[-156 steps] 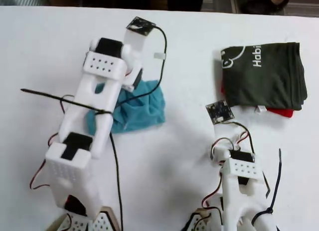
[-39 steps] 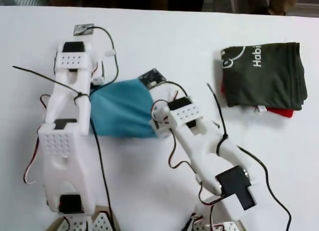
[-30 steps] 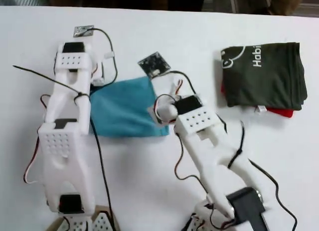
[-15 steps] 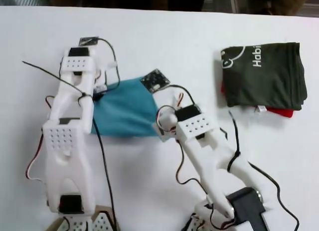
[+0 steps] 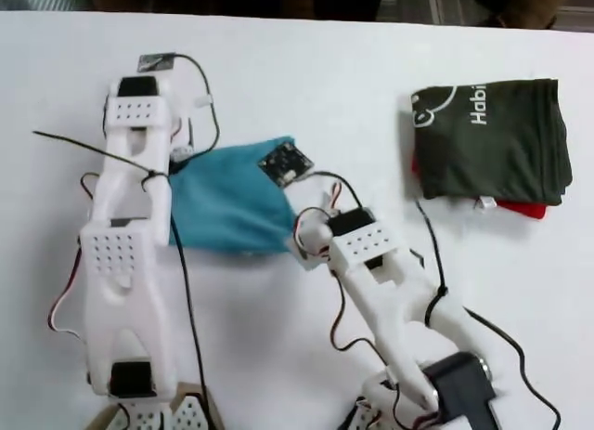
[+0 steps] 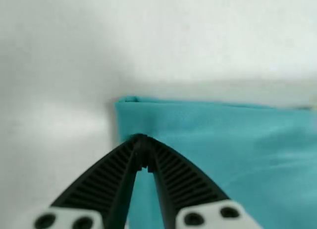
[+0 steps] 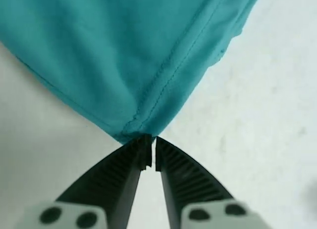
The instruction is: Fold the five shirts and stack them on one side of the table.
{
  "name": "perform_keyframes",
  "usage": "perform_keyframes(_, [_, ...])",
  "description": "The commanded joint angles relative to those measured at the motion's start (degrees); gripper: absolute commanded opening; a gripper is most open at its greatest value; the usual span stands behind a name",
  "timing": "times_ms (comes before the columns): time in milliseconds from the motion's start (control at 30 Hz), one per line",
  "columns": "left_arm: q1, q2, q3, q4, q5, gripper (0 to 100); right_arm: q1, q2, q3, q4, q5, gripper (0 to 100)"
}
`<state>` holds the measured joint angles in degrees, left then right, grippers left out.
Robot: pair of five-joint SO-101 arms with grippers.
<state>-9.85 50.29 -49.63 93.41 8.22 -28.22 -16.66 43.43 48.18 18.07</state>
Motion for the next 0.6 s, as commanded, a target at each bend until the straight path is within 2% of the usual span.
perform_keyframes(0, [-0.35,-1.14,-8.48,7.74,-0.09,3,0.22,-5.49,-7.38,3.47,0.26,2.2])
perform_keyframes(133, [-0.79,-2.29,-11.03,9.14,-2.81,3,0.22,-1.63,-17.05,5.58,0.09,2.2])
perform_keyframes(267, [-1.93,-8.44,-4.18,9.23,-2.99,3,0.75,9.36,-29.19,7.43,-0.26,2.2])
perform_keyframes(433, [-2.55,-22.07,15.6,7.12,-4.48,3,3.38,24.4,-47.56,12.0,-8.26,2.2])
perform_keyframes(567, [-3.69,-35.87,38.64,-2.29,-4.4,3,3.21,34.77,-61.45,16.92,-9.85,2.2])
